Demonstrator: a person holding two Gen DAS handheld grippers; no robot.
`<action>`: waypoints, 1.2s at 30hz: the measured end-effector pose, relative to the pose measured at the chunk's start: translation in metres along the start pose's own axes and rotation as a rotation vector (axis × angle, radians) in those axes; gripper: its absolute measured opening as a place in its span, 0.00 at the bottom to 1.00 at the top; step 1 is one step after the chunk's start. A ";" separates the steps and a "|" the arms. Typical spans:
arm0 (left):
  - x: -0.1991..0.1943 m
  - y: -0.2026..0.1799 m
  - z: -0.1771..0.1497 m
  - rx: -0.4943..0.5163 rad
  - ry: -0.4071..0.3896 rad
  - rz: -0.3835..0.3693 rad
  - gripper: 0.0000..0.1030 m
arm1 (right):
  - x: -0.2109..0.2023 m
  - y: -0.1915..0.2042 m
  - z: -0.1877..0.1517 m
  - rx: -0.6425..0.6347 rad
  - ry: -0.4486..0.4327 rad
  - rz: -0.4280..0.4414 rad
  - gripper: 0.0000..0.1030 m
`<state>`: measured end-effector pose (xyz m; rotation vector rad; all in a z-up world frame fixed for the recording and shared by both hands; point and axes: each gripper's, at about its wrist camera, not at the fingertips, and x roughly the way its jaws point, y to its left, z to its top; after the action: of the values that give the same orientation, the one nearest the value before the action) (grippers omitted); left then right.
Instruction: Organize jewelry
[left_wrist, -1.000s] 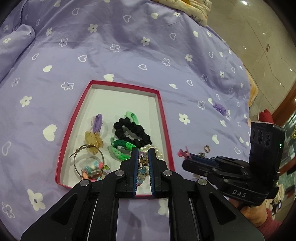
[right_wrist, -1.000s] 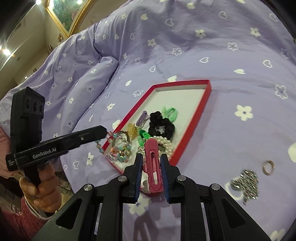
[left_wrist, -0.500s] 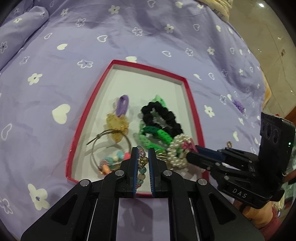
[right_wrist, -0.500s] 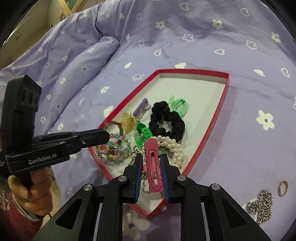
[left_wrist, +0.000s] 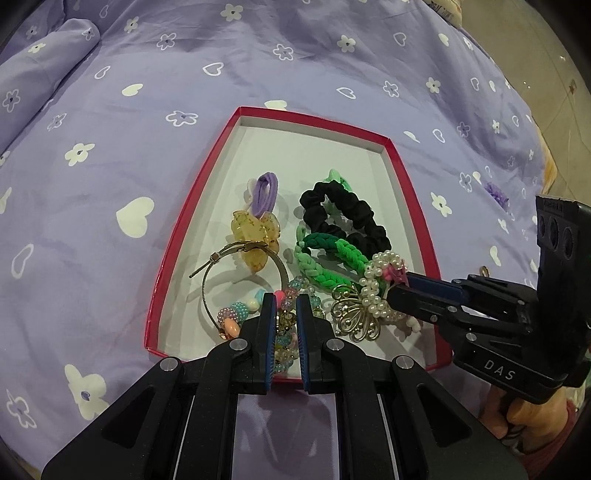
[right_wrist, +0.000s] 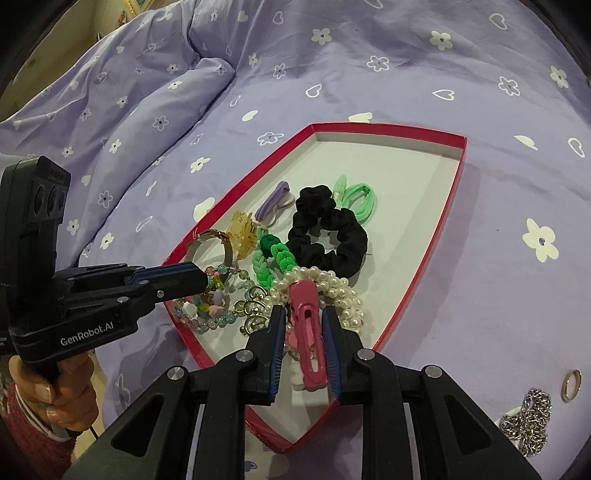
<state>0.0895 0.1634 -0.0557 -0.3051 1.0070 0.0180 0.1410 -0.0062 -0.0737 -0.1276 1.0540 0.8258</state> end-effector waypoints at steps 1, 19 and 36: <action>0.001 0.001 0.000 -0.002 0.002 0.002 0.09 | 0.000 0.000 0.000 0.000 0.000 0.000 0.21; 0.001 0.001 -0.002 -0.012 0.018 0.020 0.10 | -0.005 0.001 0.000 0.016 -0.013 0.014 0.25; -0.004 0.000 -0.005 -0.018 0.017 0.038 0.34 | -0.035 -0.001 -0.002 0.056 -0.095 0.031 0.40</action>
<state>0.0827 0.1622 -0.0547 -0.3028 1.0302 0.0588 0.1322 -0.0267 -0.0468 -0.0245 0.9908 0.8215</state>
